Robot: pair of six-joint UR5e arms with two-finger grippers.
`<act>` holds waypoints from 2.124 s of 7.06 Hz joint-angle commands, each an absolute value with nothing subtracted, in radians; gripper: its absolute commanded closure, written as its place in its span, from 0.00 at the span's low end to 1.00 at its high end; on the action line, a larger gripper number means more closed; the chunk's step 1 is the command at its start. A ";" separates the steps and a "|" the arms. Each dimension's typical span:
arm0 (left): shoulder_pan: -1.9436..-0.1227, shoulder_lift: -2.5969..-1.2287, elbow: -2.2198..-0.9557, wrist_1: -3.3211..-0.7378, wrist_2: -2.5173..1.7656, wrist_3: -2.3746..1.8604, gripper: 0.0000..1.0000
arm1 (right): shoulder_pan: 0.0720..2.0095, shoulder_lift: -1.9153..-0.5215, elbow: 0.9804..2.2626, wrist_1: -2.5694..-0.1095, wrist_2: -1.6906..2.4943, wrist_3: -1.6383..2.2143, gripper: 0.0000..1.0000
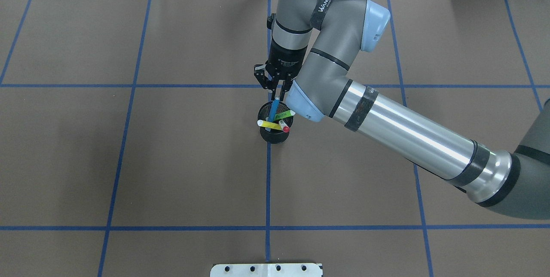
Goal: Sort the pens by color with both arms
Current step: 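Close the right gripper on the blue marker and lift it out, then carry the blue marker farther from the robot and set it down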
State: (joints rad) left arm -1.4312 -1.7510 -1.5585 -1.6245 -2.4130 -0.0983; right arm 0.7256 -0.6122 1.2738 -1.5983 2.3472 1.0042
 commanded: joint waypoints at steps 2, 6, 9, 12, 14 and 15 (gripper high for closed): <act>-1.431 -1.750 -1.559 -1.624 -2.413 -0.098 0.00 | 0.782 -0.623 1.446 -1.589 2.352 1.050 1.00; -1.431 -1.752 -1.555 -1.624 -2.413 -0.100 0.00 | 0.861 -0.721 1.741 -1.592 2.095 1.075 1.00; -1.431 -1.752 -1.539 -1.624 -2.414 -0.098 0.00 | 0.839 -0.709 1.686 -1.527 1.634 1.075 1.00; -1.430 -1.763 -1.513 -1.624 -2.414 -0.098 0.00 | 0.705 -0.690 1.362 -1.210 1.138 1.180 1.00; -1.430 -1.766 -1.479 -1.652 -2.413 -0.097 0.00 | 0.631 -0.701 1.272 -1.145 0.923 1.192 1.00; -1.430 -1.767 -1.445 -1.682 -2.413 -0.097 0.00 | 0.615 -0.704 1.252 -1.105 0.914 1.190 1.00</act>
